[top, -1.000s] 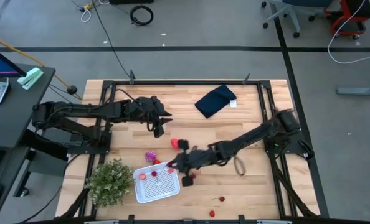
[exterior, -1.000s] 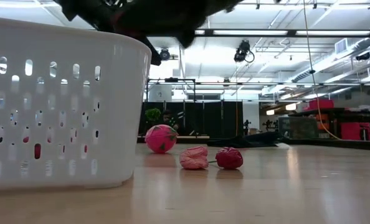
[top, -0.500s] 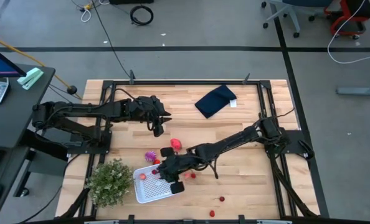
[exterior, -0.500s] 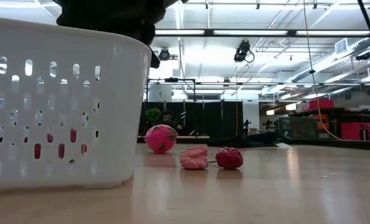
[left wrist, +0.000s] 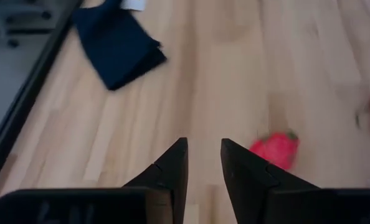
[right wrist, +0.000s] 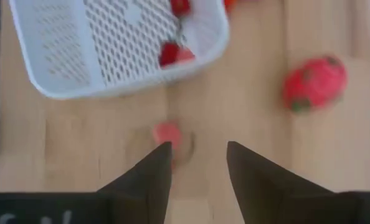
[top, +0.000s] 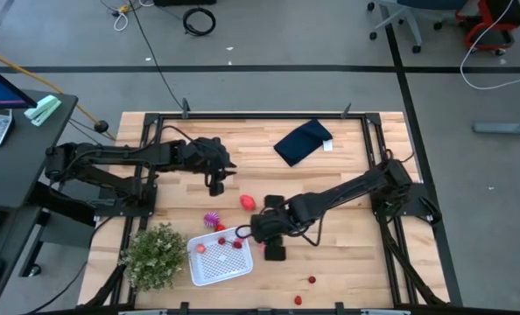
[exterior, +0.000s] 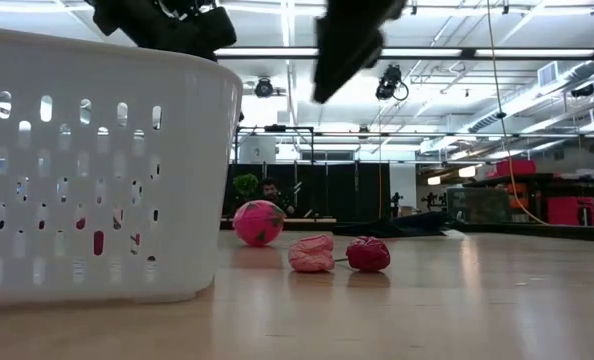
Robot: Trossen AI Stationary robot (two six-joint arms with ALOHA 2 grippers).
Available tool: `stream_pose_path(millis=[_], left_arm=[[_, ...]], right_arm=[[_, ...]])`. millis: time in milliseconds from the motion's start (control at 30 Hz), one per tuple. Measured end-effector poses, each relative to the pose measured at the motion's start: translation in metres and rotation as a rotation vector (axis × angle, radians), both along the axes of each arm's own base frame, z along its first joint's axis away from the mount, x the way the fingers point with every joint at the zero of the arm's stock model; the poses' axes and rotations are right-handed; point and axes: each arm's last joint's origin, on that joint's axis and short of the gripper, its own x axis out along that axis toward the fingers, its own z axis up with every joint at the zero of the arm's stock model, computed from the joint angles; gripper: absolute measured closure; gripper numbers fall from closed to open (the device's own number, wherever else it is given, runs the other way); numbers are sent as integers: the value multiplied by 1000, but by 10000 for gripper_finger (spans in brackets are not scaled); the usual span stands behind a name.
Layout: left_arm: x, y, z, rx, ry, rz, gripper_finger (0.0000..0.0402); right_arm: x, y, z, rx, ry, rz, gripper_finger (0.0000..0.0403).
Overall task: Pick and placing Produce into tupperware
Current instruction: Put the dragon fruit into the white bin
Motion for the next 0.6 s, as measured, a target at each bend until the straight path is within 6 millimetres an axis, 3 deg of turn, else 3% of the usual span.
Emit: stream_pose_path(millis=[333, 600], left_arm=[[4, -34, -6, 101, 59, -265, 245], [26, -46, -35, 97, 119, -311, 195]], right_arm=[[-24, 18, 5, -225, 12, -111, 242], [-42, 12, 4, -369, 82, -292, 243]])
